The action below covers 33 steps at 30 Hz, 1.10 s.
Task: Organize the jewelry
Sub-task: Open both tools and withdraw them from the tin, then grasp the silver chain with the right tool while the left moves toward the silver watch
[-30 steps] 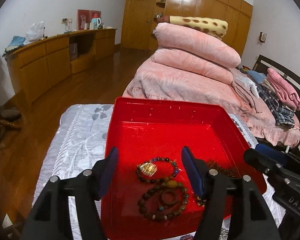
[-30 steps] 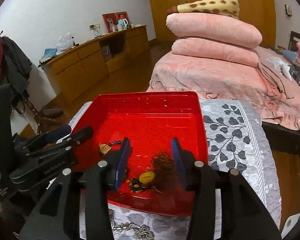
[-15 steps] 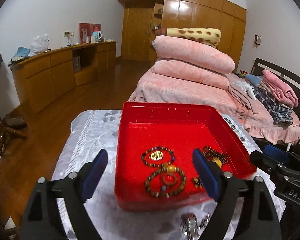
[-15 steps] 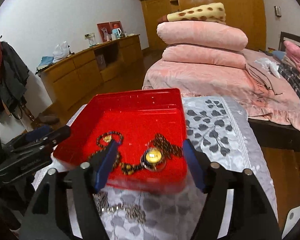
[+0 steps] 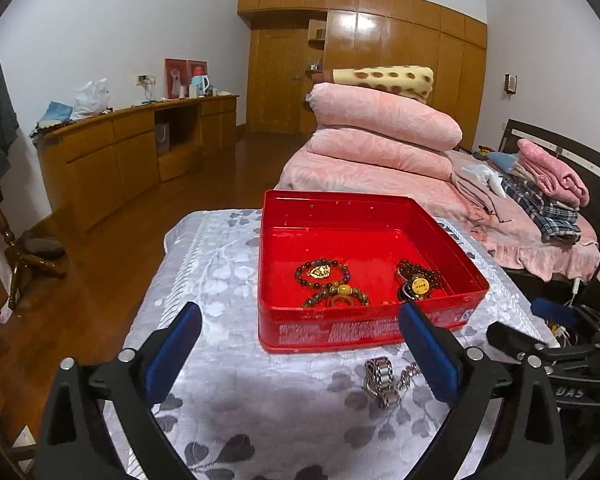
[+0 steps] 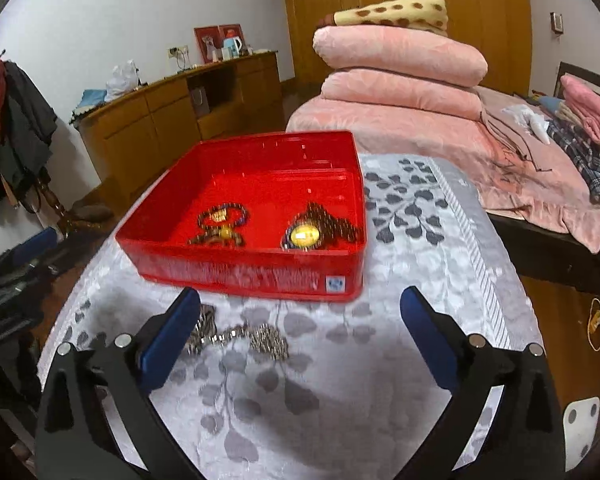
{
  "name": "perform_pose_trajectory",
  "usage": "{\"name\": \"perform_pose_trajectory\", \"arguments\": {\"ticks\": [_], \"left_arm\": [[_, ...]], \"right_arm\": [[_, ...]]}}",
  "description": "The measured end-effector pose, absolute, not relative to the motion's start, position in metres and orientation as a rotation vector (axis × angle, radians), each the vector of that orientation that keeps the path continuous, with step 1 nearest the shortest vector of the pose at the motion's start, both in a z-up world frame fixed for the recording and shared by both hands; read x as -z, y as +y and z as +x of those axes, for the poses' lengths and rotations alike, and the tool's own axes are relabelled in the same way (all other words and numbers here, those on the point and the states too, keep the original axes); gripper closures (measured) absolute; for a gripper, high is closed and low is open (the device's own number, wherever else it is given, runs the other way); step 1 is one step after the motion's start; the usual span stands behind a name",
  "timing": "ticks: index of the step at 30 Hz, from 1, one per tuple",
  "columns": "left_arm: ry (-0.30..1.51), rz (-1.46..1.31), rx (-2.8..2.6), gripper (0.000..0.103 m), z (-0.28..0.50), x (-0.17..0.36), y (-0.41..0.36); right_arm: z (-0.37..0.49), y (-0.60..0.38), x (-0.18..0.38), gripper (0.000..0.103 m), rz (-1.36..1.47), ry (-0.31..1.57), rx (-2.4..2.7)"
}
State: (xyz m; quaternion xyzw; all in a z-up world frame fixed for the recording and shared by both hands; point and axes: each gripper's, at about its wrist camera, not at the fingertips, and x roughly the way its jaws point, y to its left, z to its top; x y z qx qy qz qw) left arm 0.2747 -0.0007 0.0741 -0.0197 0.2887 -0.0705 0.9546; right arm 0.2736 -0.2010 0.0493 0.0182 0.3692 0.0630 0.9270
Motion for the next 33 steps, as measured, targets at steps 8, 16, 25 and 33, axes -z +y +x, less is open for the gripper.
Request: {"name": "perform_pose_trajectory", "arguments": {"ticks": [8, 16, 25, 33], "left_arm": [[0.587, -0.039, 0.144, 0.006, 0.262, -0.070, 0.002], [0.647, -0.050, 0.119, 0.006, 0.264, -0.045, 0.012], [0.714, -0.041, 0.093, 0.006, 0.273, -0.019, 0.016], [0.753, -0.039, 0.104, 0.006, 0.281, -0.008, 0.015]], "right_arm": [[0.272, -0.195, -0.034, 0.006, 0.040, 0.808, -0.165], [0.280, -0.192, -0.013, 0.006, 0.038, 0.862, -0.210], [0.285, -0.191, 0.005, 0.006, 0.046, 0.904, -0.217], [0.292, -0.182, 0.012, 0.027, 0.022, 0.924, -0.220]]}}
